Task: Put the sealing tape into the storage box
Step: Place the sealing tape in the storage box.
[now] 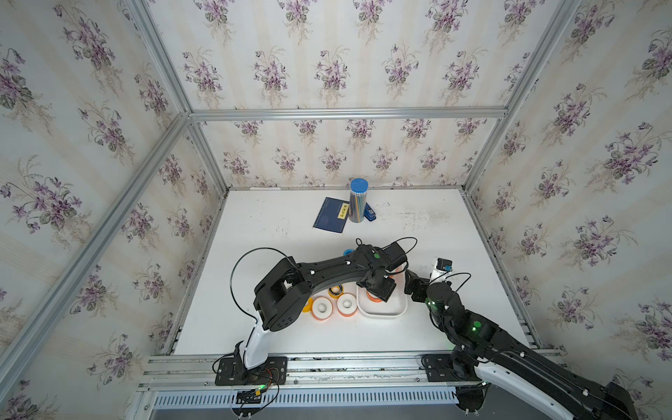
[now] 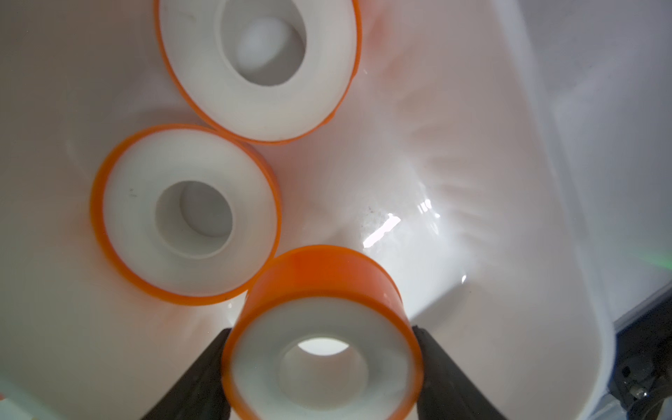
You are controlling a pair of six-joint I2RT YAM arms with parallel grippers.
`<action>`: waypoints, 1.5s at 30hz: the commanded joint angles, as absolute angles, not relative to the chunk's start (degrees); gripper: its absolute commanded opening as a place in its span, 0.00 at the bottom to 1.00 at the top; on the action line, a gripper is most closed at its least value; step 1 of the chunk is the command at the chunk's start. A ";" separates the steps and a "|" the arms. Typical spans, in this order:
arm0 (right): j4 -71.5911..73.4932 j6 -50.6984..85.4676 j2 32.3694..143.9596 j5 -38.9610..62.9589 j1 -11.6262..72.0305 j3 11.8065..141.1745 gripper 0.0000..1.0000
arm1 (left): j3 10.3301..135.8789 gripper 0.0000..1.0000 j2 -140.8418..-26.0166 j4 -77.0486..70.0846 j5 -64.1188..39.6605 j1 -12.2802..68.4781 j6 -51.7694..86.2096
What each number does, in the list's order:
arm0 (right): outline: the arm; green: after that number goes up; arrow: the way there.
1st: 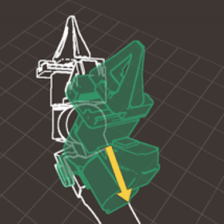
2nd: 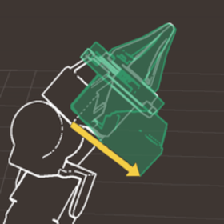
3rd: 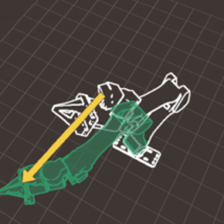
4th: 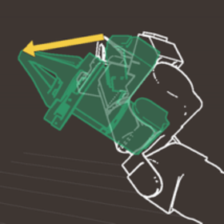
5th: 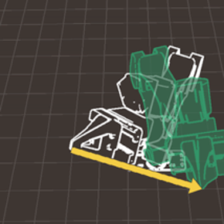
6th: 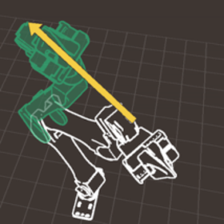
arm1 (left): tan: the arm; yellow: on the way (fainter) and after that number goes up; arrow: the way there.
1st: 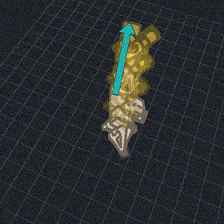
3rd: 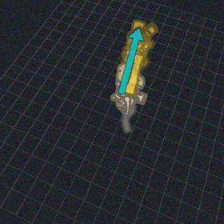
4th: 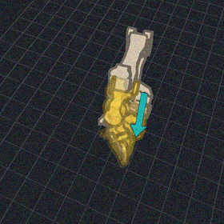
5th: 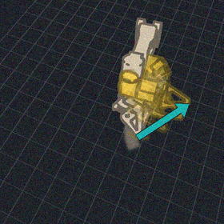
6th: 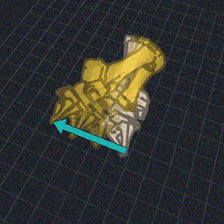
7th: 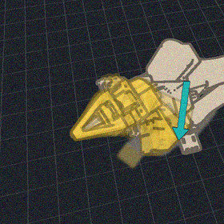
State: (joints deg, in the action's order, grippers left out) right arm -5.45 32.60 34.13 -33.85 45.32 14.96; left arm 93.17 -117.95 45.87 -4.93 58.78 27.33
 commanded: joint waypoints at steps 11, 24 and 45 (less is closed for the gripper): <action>-5.44 32.53 34.26 -34.71 45.35 15.38 0.90 | 97.46 0.69 -122.26 47.50 -4.13 58.69 26.81; -5.36 32.57 34.54 -34.54 45.35 15.38 0.90 | 97.63 0.74 -120.01 47.77 -4.57 58.93 27.00; -5.45 32.59 34.52 -34.54 45.33 15.47 0.90 | 90.87 0.28 -113.21 47.58 -3.34 59.63 27.59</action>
